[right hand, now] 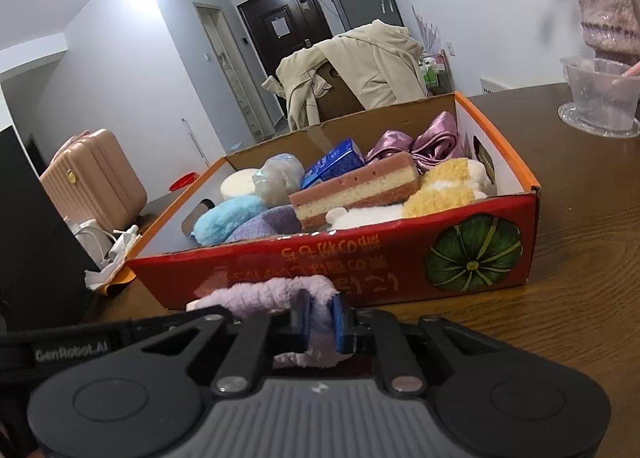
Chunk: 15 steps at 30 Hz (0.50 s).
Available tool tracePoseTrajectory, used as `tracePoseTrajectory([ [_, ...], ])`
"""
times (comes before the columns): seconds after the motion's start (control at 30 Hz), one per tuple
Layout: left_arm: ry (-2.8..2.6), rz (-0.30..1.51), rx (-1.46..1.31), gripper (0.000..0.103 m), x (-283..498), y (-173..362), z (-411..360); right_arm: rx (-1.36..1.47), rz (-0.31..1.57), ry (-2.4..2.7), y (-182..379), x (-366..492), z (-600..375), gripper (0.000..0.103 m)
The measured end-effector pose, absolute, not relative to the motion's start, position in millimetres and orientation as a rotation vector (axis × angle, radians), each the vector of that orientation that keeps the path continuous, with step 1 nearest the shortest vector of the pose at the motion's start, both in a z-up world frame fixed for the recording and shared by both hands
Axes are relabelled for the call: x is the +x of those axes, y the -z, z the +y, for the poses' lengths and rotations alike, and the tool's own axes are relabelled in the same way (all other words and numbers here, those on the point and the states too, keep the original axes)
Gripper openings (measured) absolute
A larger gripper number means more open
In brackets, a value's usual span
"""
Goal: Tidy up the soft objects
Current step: 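Grasp the lavender fuzzy headband with the right gripper, then carry the lavender headband into the box and open the right gripper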
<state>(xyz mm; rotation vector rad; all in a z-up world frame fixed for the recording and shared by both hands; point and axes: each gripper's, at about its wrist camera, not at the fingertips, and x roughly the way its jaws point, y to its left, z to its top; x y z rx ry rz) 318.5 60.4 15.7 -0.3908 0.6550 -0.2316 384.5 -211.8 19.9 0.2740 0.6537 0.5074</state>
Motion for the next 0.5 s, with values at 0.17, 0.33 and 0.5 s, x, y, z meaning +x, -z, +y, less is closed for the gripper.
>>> tracePoseTrajectory([
  [0.17, 0.286, 0.553, -0.381, 0.018, 292.7, -51.2, 57.9, 0.286, 0.560, -0.526, -53.7, 356.5, -224.8, 0.009],
  [0.33, 0.279, 0.459, -0.374, 0.018, 300.6, -89.8, 70.4, 0.267, 0.466, -0.566, -90.6, 359.7, -222.3, 0.009],
  [0.5, 0.220, 0.430, -0.372, 0.018, 327.1, -106.2, 85.9, 0.284, 0.454, -0.596, -107.2, 394.1, -201.8, 0.009],
])
